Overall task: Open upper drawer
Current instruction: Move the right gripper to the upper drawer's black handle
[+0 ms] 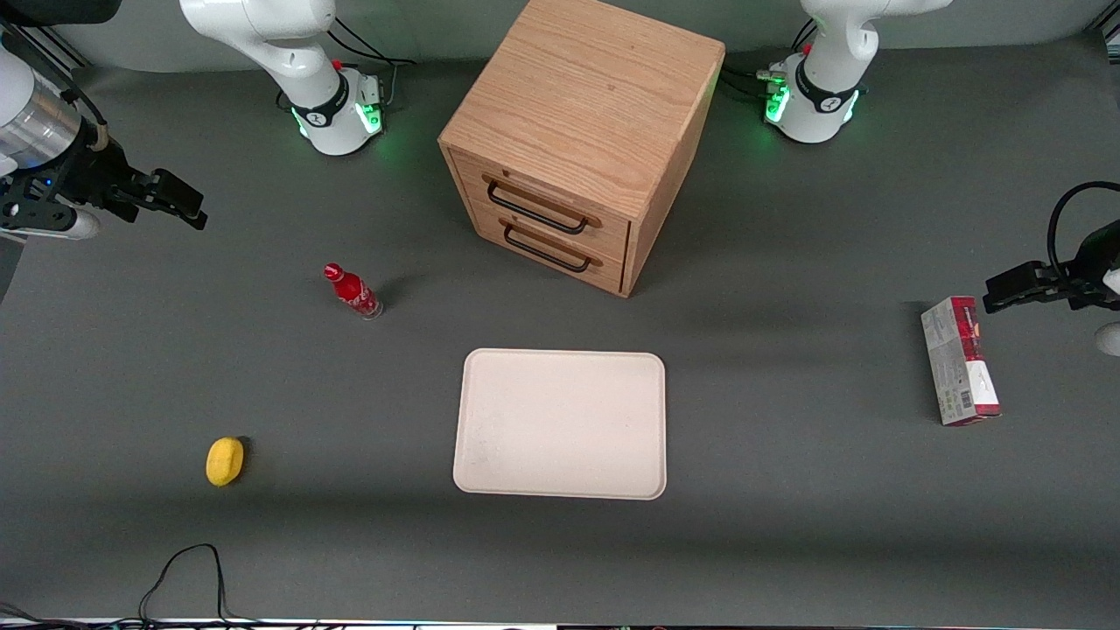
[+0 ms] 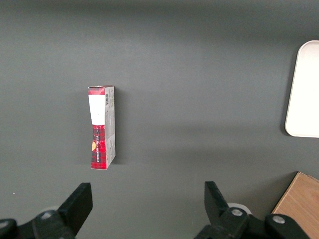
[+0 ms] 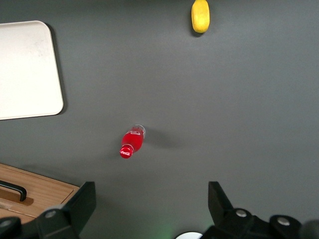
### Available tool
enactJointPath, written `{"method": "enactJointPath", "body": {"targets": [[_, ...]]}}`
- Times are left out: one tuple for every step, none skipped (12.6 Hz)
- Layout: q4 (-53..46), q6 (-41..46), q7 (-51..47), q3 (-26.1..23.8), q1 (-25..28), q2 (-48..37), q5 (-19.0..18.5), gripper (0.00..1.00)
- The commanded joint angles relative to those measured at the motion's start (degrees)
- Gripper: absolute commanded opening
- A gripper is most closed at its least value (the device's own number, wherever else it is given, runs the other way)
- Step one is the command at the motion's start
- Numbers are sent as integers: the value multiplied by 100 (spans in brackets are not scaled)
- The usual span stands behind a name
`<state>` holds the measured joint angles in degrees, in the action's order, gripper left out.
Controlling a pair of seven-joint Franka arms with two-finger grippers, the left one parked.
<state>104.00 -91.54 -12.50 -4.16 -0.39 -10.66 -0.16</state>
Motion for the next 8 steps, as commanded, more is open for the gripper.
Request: {"method": "enactJointPath", "body": {"targets": [[-161,84,98,20,48,117,-63,100],[-161,84,90,20,48,125,-63,100],[-187,75,98,3,56,186,-55,100],[-283,75,90,-41,65,248,-29,100],[-380,84,81,-76,100,353,-2,100],[-407,93,89,-207,135,389,94,100],[-416,93,159,-330,135,407,330,100],[-416,93,238,-470,144,450,567,100]]}}
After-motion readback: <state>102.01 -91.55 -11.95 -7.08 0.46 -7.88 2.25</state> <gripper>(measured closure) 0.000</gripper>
